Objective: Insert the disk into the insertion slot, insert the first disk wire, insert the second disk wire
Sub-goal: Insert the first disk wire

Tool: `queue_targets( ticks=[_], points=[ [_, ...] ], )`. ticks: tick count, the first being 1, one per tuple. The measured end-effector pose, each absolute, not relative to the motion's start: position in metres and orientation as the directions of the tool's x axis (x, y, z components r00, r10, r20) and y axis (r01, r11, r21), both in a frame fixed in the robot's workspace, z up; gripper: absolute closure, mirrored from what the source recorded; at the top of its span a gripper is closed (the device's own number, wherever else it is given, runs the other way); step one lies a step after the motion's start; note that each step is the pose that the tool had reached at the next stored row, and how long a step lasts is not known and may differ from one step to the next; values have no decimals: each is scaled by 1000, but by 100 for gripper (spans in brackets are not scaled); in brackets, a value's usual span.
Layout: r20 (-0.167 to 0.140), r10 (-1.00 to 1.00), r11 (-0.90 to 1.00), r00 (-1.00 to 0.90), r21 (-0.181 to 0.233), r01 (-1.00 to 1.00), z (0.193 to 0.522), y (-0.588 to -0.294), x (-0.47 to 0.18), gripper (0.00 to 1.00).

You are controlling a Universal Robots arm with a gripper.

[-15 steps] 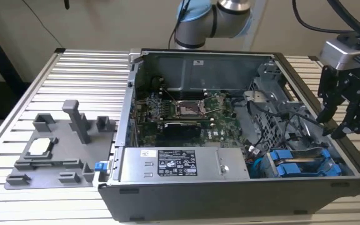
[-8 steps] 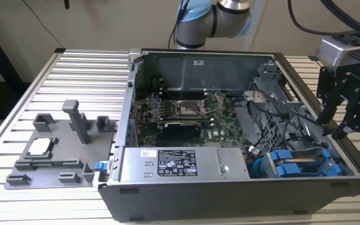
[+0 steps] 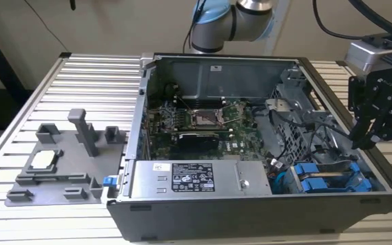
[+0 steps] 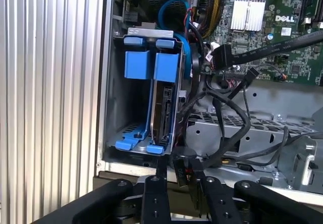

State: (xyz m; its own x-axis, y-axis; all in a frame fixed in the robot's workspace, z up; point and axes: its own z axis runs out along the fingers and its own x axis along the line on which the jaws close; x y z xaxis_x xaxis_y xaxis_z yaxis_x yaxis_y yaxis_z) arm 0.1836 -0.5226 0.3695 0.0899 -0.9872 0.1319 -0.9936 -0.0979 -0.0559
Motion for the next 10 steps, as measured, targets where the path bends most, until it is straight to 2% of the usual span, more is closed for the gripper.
queue_targets(
  ticks=[5, 6, 10],
  points=[
    [132, -987, -98, 90, -56, -994, 369, -523, 184, 71],
    [132, -987, -98, 90, -56, -994, 369, -523, 184, 78],
    [132, -987, -98, 90, -56, -994, 369, -523, 184, 80]
  ],
)
